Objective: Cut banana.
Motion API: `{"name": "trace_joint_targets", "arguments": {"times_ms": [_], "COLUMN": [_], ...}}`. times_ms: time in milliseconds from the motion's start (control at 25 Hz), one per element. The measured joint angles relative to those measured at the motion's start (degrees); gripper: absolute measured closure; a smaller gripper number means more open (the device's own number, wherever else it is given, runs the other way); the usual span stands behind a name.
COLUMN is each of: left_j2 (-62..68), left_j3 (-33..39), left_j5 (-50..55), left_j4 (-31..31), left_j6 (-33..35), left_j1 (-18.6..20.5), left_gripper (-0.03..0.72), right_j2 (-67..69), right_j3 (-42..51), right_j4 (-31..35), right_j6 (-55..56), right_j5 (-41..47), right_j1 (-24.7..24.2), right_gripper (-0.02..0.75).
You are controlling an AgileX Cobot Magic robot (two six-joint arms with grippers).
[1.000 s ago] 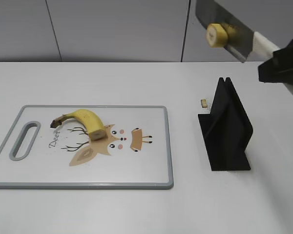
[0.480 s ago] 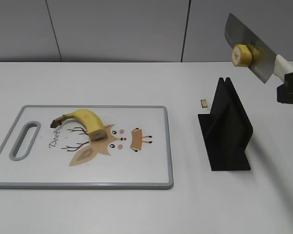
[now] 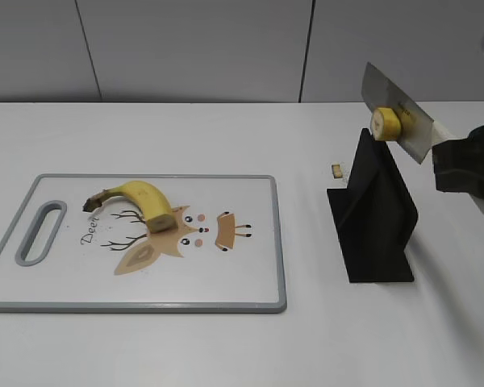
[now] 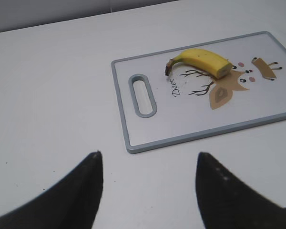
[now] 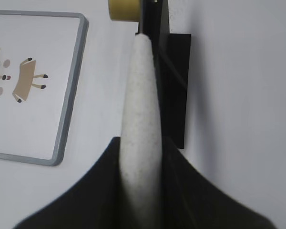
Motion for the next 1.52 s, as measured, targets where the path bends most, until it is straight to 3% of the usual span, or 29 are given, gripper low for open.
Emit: {"name": "trace_joint_targets", "arguments": {"times_ms": [1160,1520], "left_j2": [0.00,0.00], "left_j3": [0.29,0.29], "left_j5": [-0.56,-0.56], "left_j4": [0.18,0.18], "left_j6": [0.00,0.00], "left_j1": [0.00,0.00], "left_gripper": [0.113,0.128], "right_j2": [7.66,10.20], "right_j3": [0.00,0.00], "right_j4": [-0.89,2.50], "right_j6": [6.32,5.69], "right_j5": [-1.76,-0.81], "right_j1": [0.00,0.01], "right_gripper": [0.565,0.565]}}
